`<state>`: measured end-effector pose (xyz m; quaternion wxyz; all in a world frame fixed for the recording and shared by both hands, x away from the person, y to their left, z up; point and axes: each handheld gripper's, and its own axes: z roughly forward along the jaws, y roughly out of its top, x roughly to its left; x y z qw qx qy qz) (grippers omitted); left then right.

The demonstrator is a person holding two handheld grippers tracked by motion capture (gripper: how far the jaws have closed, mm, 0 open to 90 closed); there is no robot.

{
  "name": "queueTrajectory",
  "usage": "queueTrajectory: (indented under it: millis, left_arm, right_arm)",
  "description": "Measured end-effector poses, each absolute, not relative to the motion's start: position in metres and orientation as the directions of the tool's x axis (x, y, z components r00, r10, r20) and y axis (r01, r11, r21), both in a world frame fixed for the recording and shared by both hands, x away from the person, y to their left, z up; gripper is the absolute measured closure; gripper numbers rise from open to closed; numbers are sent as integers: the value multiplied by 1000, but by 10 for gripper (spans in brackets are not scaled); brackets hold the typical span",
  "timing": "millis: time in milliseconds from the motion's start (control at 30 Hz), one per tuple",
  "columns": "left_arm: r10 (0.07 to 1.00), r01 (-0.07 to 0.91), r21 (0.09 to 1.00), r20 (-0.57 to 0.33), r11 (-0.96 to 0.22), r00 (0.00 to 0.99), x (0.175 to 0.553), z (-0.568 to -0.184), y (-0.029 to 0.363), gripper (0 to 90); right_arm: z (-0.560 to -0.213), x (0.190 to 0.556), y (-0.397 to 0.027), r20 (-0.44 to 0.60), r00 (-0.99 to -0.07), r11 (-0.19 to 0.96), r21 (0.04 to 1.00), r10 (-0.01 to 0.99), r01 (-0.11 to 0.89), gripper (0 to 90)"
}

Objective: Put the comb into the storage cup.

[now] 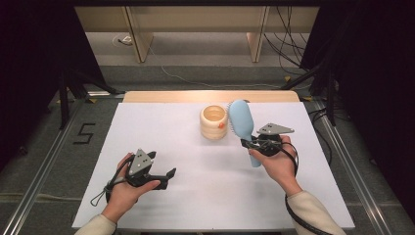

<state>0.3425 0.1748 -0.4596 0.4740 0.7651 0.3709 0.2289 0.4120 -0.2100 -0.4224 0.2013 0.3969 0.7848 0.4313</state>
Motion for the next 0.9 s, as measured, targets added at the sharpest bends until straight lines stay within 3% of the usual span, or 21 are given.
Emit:
queueTrajectory:
  millis: [900]
  left_arm:
    - [756, 303, 921, -13, -246, 655, 367, -434, 138, 77]
  right_arm:
    - [-424, 405, -188, 13, -649, 340, 844, 761, 415, 703]
